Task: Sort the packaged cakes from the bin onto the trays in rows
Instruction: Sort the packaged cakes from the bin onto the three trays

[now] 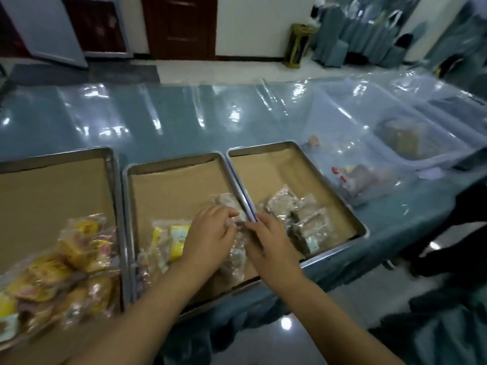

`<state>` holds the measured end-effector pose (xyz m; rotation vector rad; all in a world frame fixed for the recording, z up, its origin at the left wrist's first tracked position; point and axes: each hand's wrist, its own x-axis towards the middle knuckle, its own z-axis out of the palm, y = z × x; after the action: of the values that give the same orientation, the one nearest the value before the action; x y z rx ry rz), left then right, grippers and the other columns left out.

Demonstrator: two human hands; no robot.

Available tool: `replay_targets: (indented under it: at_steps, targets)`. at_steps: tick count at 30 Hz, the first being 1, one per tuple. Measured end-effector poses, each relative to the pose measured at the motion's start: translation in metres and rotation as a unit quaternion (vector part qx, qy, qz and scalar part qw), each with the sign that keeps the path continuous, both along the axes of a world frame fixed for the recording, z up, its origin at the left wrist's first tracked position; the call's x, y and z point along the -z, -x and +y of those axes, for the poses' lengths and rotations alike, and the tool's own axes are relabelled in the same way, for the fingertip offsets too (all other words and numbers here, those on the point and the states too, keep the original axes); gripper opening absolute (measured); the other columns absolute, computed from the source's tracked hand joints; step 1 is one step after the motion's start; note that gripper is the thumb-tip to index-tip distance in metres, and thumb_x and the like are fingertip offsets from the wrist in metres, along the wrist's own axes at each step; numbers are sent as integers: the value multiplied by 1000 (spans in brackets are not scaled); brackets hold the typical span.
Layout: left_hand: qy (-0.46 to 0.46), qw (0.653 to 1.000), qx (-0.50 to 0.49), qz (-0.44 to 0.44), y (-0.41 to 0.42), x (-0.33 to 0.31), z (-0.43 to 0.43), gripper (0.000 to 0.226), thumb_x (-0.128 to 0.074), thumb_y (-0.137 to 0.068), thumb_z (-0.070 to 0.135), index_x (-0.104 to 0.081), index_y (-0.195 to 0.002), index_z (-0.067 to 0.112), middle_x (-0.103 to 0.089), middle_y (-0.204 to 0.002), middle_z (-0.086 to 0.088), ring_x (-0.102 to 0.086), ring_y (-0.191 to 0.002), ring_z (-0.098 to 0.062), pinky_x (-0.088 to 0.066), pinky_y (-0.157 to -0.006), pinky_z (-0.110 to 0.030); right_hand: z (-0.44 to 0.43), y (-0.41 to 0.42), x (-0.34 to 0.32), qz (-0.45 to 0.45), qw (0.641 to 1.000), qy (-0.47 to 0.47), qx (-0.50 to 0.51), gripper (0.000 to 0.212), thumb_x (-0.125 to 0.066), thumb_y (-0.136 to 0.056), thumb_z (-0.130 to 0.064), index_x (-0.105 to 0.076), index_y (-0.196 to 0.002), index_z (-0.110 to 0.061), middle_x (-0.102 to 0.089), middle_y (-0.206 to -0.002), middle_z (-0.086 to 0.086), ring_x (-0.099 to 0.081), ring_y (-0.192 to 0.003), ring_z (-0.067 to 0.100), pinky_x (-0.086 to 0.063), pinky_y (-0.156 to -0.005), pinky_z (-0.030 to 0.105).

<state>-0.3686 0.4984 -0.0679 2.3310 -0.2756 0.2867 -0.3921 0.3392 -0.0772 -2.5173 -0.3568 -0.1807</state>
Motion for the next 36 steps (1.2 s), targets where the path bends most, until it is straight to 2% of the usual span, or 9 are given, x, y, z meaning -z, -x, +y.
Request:
replay_targets:
  at_steps: [2, 5, 8, 13, 17, 19, 24, 30, 36]
  targets:
    - [-1, 999, 31, -6, -8, -2, -56, 21, -62, -80, 10, -65, -101, 16, -63, -100, -1, -52, -99, -17, -33, -77, -22, -61, -1, -5, 6, 999, -5, 44, 34, -63, -83, -17, -60, -118, -18, -47, -132, 2, -42, -122, 18, -42, -97, 31]
    - [20, 997, 73, 1, -13, -4, -129, 20, -60, -83, 14, -64, -101, 19, -61, -99, 4, -48, -97, -11, -29, -74, -18, -140, 3, -10, 1, 995, -12, 102, 29, -65, -83, -13, -63, -111, -20, -45, -127, -7, -42, -119, 9, -34, -93, 18]
    - [38, 994, 105, 3, -15, -7, -187, 18, -61, -85, 21, -64, -103, 21, -58, -99, 10, -45, -93, -3, -28, -74, -16, -201, 8, -13, 8, 991, -12, 134, 31, -65, -84, -14, -62, -113, -25, -39, -127, -12, -36, -119, 0, -32, -92, 17]
    - [24, 991, 134, 12, -31, -11, -248, 18, -63, -85, 21, -65, -103, 22, -60, -101, 11, -47, -97, -4, -29, -77, -16, -268, 0, -19, 13, 986, -22, 164, 25, -63, -87, -17, -63, -110, -24, -39, -121, -19, -44, -116, 4, -34, -88, 17]
    - [40, 990, 130, 23, -55, -19, -282, 15, -59, -87, 23, -64, -100, 29, -55, -95, 21, -46, -90, 5, -30, -72, -5, -307, -17, -26, 3, 982, -26, 186, 22, -62, -87, -19, -65, -109, -24, -41, -114, -22, -42, -107, -4, -28, -82, 3]
    - [68, 988, 134, 29, -70, -25, -302, 15, -59, -87, 22, -64, -97, 32, -58, -90, 23, -51, -86, 5, -36, -73, -9, -326, -27, -30, 5, 982, -25, 187, 21, -61, -88, -19, -65, -109, -21, -46, -113, -19, -45, -109, 1, -30, -83, 8]
    - [103, 987, 126, 8, -110, -41, -360, 12, -62, -86, 19, -67, -94, 26, -65, -92, 11, -59, -84, -9, -50, -73, -31, -377, -56, -44, -11, 983, -4, 182, 20, -60, -88, -17, -66, -107, -19, -57, -115, -7, -50, -110, 10, -39, -86, 20]
    - [134, 984, 98, -60, -174, -67, -417, 16, -62, -85, 13, -66, -92, 27, -59, -89, 22, -57, -89, -9, -45, -76, -28, -437, -118, -73, -54, 982, 4, 178, 19, -60, -86, -15, -68, -102, -22, -61, -110, -10, -54, -101, 6, -45, -83, 20]
    - [135, 987, 80, -23, -242, -73, -448, 19, -58, -86, 20, -62, -91, 38, -58, -89, 28, -54, -87, 2, -40, -73, -15, -468, -194, -96, -99, 987, 22, 125, 15, -60, -87, -10, -71, -94, -17, -67, -94, -5, -60, -84, 11, -52, -70, 31]
